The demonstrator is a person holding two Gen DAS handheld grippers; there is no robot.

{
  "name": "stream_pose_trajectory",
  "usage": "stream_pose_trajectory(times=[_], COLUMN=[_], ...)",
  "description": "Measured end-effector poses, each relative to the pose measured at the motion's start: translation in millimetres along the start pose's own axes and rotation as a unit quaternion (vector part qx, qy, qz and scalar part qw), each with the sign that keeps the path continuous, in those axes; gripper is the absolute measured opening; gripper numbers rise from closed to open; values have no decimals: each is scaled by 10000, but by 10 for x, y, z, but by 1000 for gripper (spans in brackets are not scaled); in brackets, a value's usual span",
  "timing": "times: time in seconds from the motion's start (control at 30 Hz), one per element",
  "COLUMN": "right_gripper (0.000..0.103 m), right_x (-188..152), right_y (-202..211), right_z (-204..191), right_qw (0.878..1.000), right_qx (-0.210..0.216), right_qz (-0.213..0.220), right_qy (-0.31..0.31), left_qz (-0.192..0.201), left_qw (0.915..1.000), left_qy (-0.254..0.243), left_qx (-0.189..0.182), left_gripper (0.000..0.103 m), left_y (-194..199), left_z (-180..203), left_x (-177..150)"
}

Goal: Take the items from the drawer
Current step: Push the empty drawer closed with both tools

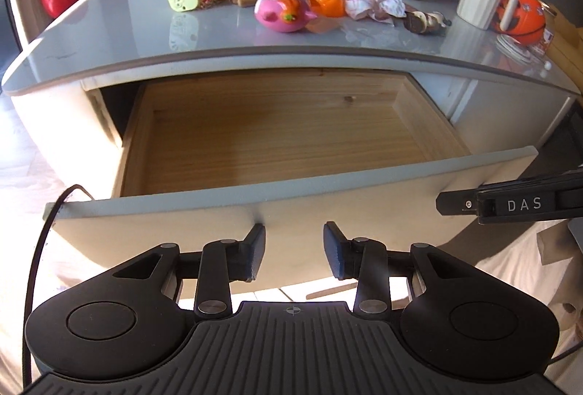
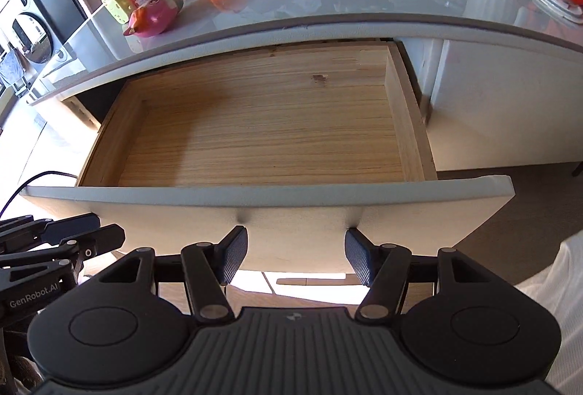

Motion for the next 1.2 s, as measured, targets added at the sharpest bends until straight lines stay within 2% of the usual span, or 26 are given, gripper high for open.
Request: stream_pose_trajectory(times=[0.1, 0.2, 0.3, 0.37, 0.43, 0.53, 0.6, 0.63, 0.67, 0.8, 0.87, 1.07, 1.13, 1.2], right_gripper=[61, 61, 61, 61, 61, 61, 61, 61, 61, 61, 61, 61, 61, 61], right_x=[136, 265, 329, 334, 338, 339, 351, 362, 367, 434, 485, 612, 642, 676], right_y=[-94, -189, -233, -241, -249, -257, -268, -278, -282, -311, -334, -410, -434, -467], right_z=[-26, -39, -57, -48, -71, -96, -96, -93, -88, -73, -67, -60, -60, -68], right_qw=[9998, 9991, 9986, 9983, 9978, 9970, 9966, 9966, 9966, 9971, 9973, 9969, 9966, 9960], right_qx=[-118, -247, -297, -296, -339, -405, -425, -421, -408, -370, -369, -368, -375, -384], right_qz=[161, 303, 348, 413, 463, 540, 584, 606, 625, 631, 629, 695, 731, 810], right_qy=[57, 179, 263, 302, 344, 389, 385, 370, 348, 189, 103, -42, -57, -42], left_qz=[121, 284, 491, 720, 950, 1359, 1614, 1618, 1561, 1062, 928, 1159, 1239, 1303], left_qw=[9996, 9994, 9985, 9958, 9906, 9759, 9666, 9660, 9679, 9842, 9886, 9906, 9894, 9889], left_qy=[-90, 6, 33, 222, 484, 1154, 1489, 1532, 1504, 1154, 1035, 562, 535, 465], left_qx=[236, 192, 249, 514, 862, 1259, 1324, 1313, 1274, 817, 586, 452, 532, 537], left_gripper=[39, 39, 28, 28, 28, 29, 29, 28, 28, 29, 29, 29, 42, 50], left_y=[-125, -167, -55, 78, 217, 427, 531, 535, 513, 254, 96, -247, -314, -378], left_z=[5, -81, -263, -450, -641, -909, -1013, -1025, -1013, -769, -607, -197, -132, -87], left_x=[125, 218, 247, 226, 186, 107, 80, 82, 88, 100, 151, 379, 410, 445])
Point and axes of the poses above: each gripper's, at about its wrist camera, not at the fingertips, and y roughly against the way its jaws point, z to its right, x to its top, the point moved 5 cm from there along -y, roughly the way its jaws point, and after that the axes turned 7 degrees about -x, right-handed, at the moved point
